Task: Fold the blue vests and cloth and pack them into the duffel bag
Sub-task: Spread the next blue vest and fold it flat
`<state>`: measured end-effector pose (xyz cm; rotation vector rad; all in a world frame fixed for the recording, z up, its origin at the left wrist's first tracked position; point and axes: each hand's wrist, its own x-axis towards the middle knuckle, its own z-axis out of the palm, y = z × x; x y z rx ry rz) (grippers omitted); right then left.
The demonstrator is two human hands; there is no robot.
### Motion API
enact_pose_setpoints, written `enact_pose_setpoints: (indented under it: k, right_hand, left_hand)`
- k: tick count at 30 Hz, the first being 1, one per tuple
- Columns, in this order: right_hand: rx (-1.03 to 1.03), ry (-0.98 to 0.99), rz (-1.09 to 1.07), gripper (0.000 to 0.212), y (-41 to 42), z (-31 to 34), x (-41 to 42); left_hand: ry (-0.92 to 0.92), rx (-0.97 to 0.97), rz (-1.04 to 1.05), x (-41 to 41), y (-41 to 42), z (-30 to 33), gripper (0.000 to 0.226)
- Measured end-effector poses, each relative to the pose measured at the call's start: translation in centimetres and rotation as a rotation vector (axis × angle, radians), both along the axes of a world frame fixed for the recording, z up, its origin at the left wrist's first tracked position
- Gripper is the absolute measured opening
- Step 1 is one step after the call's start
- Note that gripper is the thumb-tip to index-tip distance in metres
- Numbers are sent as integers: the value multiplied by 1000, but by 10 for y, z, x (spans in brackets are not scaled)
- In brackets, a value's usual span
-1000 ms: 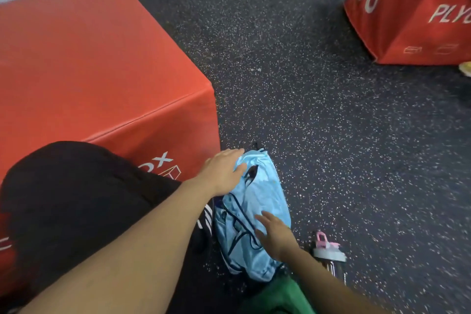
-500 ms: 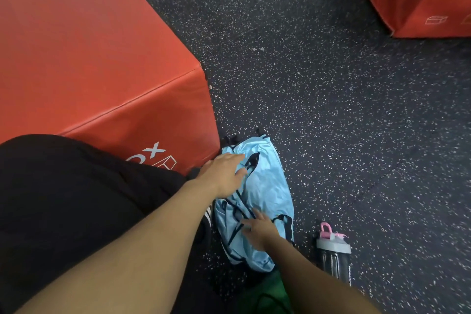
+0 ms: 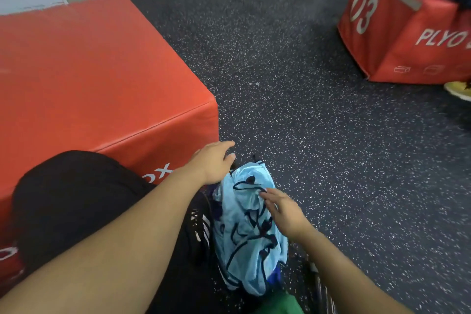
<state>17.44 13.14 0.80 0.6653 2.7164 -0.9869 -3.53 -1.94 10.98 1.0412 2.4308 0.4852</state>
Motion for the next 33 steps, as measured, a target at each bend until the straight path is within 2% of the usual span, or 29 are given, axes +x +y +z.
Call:
enact_pose_setpoints:
  k: [6,16,19,23,25,28,33]
  right_hand:
    - [83,243,79,36,18,112,-25]
    - [-20,581,174,32,12,297,-91]
    - [-49,662,205,33,5,343,-111]
    - [-53,726,252,33,-8,399,-134]
    - [-26,735,288,33,-15,423,-145]
    - [13,765,330,33,-28,456,-162]
    - [74,726,378,33,-40,487,-192]
  left_hand:
    - [1,125,17,-16,-23,54,57]
    - [114,455,77,-70,-38,165,76]
    - [40,603,142,-87,-40,193,71]
    - [-259,845,267,-103,-48,225,61]
    - [-337,923,305,-109,-58,244,55]
    - [-305,1034,330,-119,-78,285,48]
    - [-117,1182,387,-131,-122,361,32]
